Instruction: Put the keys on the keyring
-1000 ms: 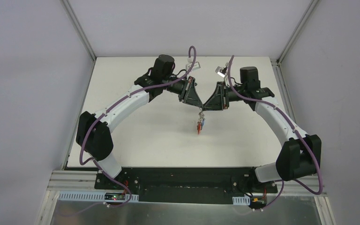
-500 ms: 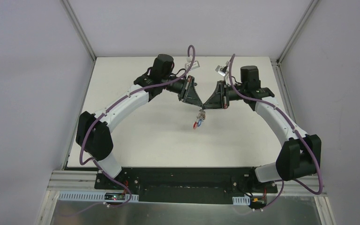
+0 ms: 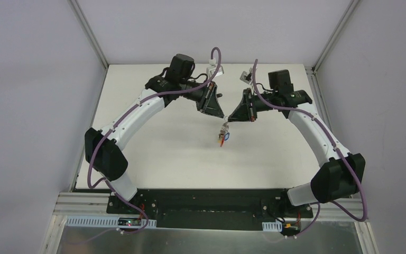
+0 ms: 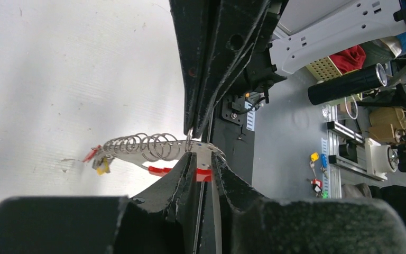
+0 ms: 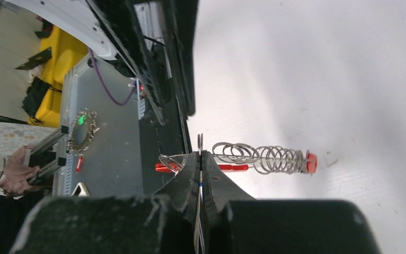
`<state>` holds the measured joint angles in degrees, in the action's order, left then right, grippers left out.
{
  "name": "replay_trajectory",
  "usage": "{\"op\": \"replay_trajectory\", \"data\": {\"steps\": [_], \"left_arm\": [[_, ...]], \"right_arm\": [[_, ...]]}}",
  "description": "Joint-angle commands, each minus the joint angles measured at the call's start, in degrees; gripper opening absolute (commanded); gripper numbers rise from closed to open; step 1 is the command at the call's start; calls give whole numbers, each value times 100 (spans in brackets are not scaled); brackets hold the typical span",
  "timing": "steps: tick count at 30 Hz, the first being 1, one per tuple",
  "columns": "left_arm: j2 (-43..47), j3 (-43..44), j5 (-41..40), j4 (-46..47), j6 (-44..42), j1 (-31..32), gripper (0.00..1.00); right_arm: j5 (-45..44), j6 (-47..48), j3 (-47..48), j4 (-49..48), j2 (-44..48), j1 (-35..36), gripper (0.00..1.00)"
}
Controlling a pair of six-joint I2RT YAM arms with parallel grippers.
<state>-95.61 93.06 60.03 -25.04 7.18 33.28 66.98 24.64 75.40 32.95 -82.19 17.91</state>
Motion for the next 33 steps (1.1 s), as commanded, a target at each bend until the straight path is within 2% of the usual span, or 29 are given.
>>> {"op": "replay_trajectory", "data": {"steps": [1, 9, 12, 17, 23, 30, 33], "left_arm": [[-15, 309, 158, -567, -660, -41, 19], [-140, 228, 213, -145, -541, 31, 34], [-151, 1, 200, 313, -342, 104, 40], [-189, -198, 204, 677, -257, 174, 43], [-175, -405, 263, 747, -347, 223, 40], [-176, -511, 301, 756, -370, 240, 31], [-202, -504, 320, 771, -366, 270, 22]], "right_arm": [[-466, 746, 340, 848, -61, 107, 0], [-528, 814, 377, 885, -32, 202, 0], [-440, 807, 378, 879, -29, 228, 0], [-330, 749, 341, 829, -20, 229, 0], [-237, 631, 317, 715, -8, 228, 0], [-165, 577, 319, 668, -29, 208, 0], [-168, 551, 321, 646, -34, 212, 0]]}}
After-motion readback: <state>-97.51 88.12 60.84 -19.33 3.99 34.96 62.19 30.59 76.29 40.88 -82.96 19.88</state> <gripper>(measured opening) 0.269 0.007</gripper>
